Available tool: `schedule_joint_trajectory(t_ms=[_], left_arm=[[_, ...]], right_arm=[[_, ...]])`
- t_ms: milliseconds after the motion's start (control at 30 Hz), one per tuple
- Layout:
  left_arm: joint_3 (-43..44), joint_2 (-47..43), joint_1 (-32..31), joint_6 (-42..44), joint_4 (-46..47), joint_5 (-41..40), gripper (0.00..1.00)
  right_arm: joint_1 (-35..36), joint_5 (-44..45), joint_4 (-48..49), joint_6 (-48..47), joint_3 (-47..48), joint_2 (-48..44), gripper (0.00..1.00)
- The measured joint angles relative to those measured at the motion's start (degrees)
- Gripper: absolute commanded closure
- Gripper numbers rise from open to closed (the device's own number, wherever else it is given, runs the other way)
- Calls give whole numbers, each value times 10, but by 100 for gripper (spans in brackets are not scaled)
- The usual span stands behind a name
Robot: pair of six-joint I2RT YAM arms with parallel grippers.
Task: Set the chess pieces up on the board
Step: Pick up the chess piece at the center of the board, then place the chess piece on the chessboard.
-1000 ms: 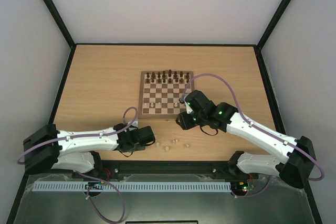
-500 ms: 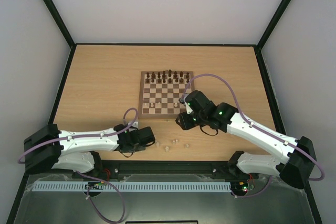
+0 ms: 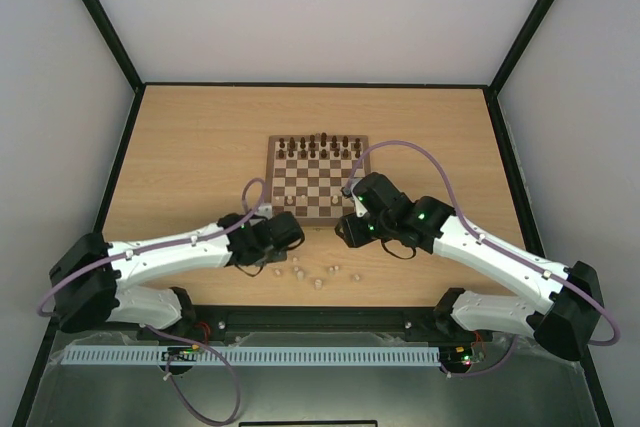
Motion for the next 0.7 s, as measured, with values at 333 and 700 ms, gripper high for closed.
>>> schedule_joint_trajectory(t_ms=[333,700], left_arm=[[106,104,112,143,20,-10,95],[185,196,142,228,48,-9,93]], right_arm=[[1,13,0,0,0,0,56],[1,24,0,0,-1,0,56]])
